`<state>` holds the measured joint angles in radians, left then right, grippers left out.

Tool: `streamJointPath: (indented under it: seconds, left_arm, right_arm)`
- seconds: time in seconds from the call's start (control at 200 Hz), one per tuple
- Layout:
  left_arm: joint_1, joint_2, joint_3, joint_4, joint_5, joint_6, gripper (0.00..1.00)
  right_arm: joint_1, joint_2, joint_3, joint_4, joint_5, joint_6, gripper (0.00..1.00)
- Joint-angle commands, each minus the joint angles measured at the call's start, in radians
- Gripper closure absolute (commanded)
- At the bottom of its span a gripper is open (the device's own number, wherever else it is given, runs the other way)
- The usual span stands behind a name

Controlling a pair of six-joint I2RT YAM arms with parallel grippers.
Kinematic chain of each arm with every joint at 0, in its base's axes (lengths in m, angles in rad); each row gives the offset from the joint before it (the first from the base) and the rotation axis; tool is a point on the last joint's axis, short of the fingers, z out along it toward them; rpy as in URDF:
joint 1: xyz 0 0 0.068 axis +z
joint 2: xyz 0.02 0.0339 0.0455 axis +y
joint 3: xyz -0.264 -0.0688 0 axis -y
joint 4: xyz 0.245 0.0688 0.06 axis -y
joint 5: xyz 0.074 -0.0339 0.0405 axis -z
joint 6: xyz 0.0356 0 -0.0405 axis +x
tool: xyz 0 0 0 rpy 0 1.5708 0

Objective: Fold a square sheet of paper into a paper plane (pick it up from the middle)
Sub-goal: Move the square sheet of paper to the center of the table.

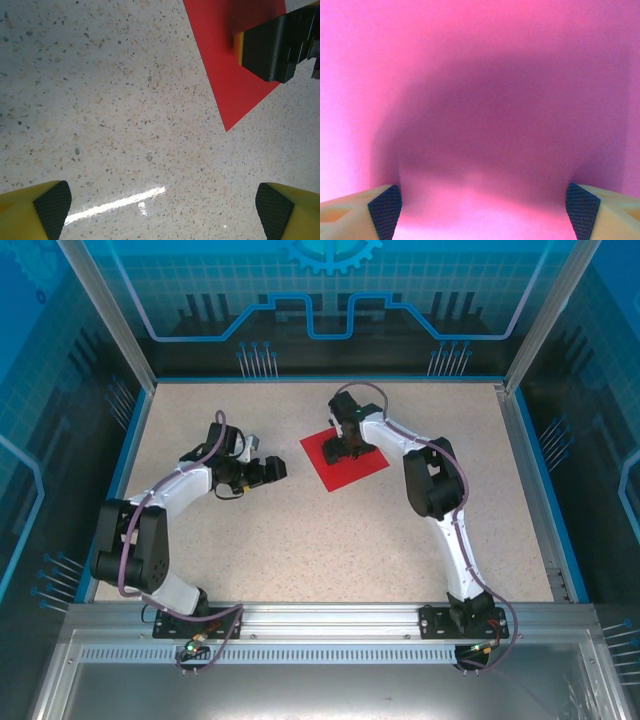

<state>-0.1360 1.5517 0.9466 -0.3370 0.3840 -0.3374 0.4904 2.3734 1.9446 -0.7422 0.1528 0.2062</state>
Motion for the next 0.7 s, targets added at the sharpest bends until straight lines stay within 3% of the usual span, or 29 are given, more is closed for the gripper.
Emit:
streamJointPath:
  seconds: [0.0,0.455,0.695]
  left_arm:
    - [-0.007,0.018,0.036,-0.027,0.03,0.027,0.01]
    - [-0.027,0.037,0.042,-0.032,0.029,0.032,0.01]
    - [-0.036,0.044,0.04,-0.033,0.03,0.035,0.01]
  right_arm:
    - [0.011,0.013,-0.079,-0.101,-0.03,0.016,0.12]
    - [0.013,-0.043,-0.183,-0.052,-0.045,0.035,0.25]
    - [0.036,-0.024,-0.163,-0.089,0.022,0.031,0.29]
